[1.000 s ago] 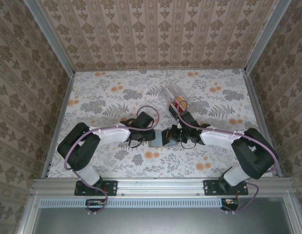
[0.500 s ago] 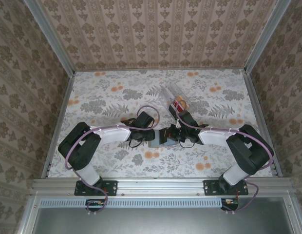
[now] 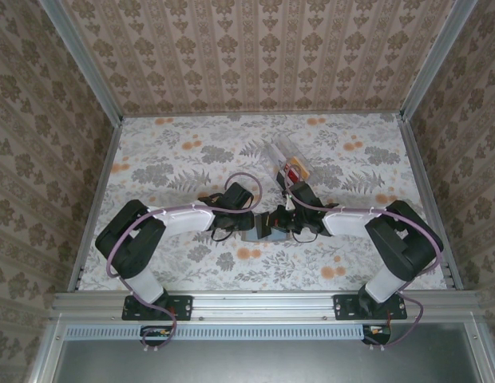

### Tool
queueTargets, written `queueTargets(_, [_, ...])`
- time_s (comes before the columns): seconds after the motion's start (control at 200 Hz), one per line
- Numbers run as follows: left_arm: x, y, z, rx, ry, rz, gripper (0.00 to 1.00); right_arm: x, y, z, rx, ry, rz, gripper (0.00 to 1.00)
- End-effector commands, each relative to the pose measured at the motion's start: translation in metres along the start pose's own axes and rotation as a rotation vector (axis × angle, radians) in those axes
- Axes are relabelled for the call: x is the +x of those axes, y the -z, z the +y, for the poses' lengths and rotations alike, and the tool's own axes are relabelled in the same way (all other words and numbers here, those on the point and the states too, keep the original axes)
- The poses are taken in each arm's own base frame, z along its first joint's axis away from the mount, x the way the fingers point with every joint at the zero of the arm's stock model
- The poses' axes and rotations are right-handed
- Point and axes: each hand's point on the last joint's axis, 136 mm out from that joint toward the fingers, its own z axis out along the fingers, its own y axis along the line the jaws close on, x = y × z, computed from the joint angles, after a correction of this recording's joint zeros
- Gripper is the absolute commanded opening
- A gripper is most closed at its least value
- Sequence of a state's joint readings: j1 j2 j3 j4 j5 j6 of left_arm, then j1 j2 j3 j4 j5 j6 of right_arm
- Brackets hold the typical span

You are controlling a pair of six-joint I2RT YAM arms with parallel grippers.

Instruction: Put the credit cards into the card holder

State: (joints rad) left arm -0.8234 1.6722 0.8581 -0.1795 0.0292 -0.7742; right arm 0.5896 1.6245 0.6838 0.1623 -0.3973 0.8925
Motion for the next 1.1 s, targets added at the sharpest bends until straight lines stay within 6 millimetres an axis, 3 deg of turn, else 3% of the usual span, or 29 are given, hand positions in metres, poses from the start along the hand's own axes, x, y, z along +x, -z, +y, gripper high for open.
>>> queueTargets(0.0, [0.002,-0.001,0.003,-0.018,0.003,0.01,0.32,0.01,-0.009,-0.003,0.015,-0.024,0.042,0.03])
queueTargets(0.355, [0.005,0.001,0.006,-0.012,0.075,0.002,0.29,0.007,-0.008,-0.006,0.073,-0.094,0.004,0.06])
queueTargets(0.545, [0.008,0.004,0.006,0.007,0.132,-0.003,0.29,0.001,-0.005,0.004,0.037,-0.114,-0.036,0.06])
queueTargets(0.85, [0.012,0.003,0.005,0.048,0.198,-0.01,0.3,0.01,-0.019,0.015,-0.011,-0.102,0.014,0.08])
queueTargets(1.095, [0.011,0.005,0.01,0.027,0.196,-0.02,0.3,0.007,-0.006,0.007,0.094,-0.044,0.0,0.22])
